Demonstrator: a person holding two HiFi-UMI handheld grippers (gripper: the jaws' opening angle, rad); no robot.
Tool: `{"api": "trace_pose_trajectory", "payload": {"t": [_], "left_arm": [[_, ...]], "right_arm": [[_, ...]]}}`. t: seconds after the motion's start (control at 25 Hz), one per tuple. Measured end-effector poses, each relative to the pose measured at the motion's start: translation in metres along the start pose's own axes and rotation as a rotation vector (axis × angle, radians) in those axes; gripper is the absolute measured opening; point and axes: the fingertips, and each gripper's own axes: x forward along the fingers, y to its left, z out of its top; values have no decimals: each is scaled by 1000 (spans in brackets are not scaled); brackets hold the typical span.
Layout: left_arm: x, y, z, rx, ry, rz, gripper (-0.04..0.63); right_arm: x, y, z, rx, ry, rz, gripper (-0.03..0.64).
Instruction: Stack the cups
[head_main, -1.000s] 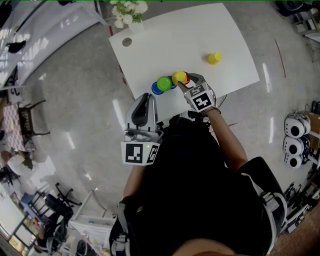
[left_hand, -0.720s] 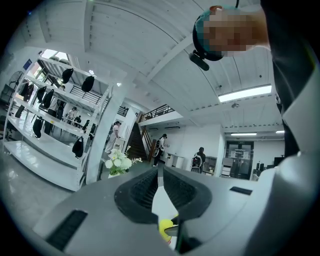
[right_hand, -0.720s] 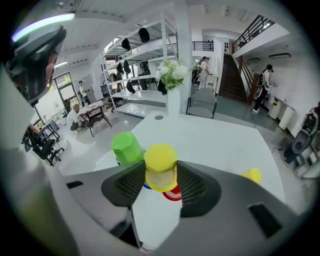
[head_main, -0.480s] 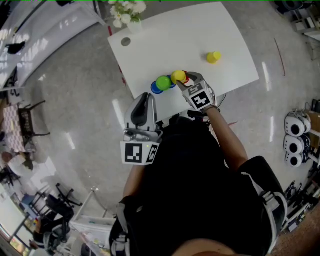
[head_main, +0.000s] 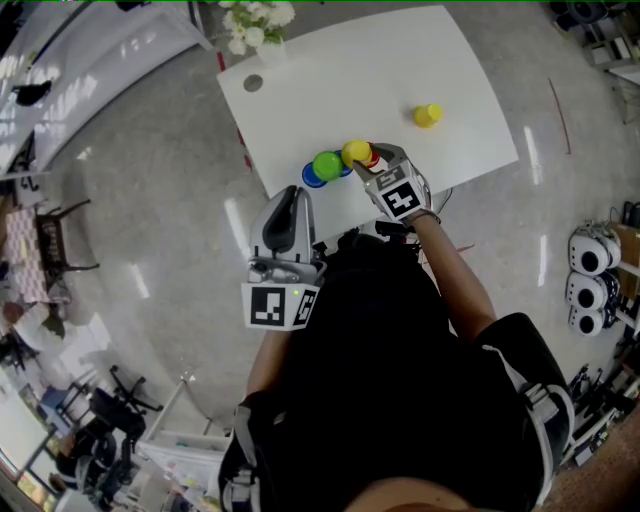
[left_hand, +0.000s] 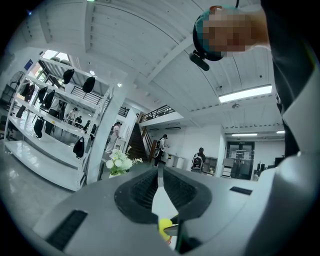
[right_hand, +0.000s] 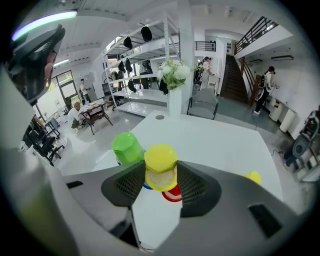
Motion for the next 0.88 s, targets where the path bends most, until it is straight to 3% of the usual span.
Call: {"api": "trace_pose_trajectory", "payload": {"t": [0.88], "left_arm": [[2,3,-7,-10,14,0,51]], "right_arm": [[0,2,5,20,-24,27,232]]}}
